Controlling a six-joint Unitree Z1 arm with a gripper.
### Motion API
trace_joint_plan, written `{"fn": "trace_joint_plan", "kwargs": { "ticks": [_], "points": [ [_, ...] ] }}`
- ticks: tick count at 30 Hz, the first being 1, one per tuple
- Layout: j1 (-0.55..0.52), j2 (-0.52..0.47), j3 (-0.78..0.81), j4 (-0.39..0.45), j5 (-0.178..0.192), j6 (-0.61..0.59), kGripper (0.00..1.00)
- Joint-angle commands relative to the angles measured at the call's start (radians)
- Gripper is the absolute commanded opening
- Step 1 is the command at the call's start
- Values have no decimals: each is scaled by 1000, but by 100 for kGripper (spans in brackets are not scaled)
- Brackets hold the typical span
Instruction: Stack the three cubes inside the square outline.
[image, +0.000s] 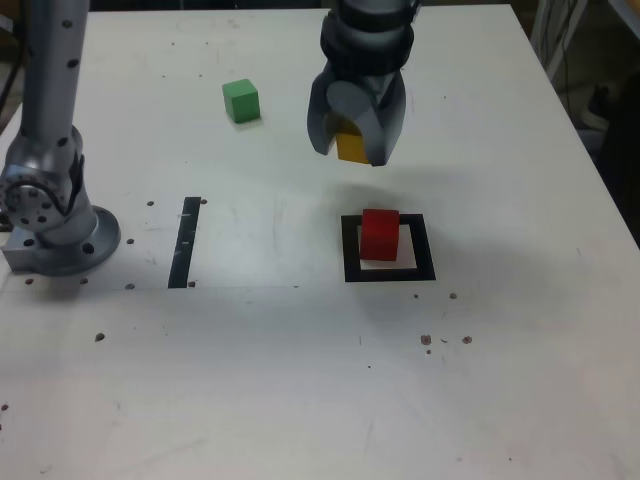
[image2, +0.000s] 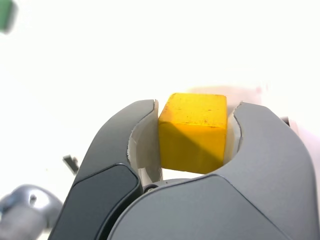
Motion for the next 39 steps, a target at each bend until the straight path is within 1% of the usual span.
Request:
{"fn": "trace_joint_plan", "kwargs": {
  "ticks": [1, 3, 6, 10, 12, 15, 18, 24, 31, 39],
  "points": [
    [-11, -9, -28, 39, -14, -26, 8],
    [-24, -14, -64, 85, -28, -65, 8],
    [-43, -7, -114, 124, -41, -115, 8],
    [-70, 18, -141, 140, -71, -175, 8],
    [-96, 24, -138, 146, -88, -230, 8],
    [-143, 22, -130, 149, -99, -310, 8],
    [-179, 21, -127, 149, -107, -360, 8],
    [-191, 29, -122, 149, -121, -377, 8],
    [-192, 66, -117, 144, -155, -384, 8],
    [-210, 85, -120, 123, -174, -415, 8]
  ]
}}
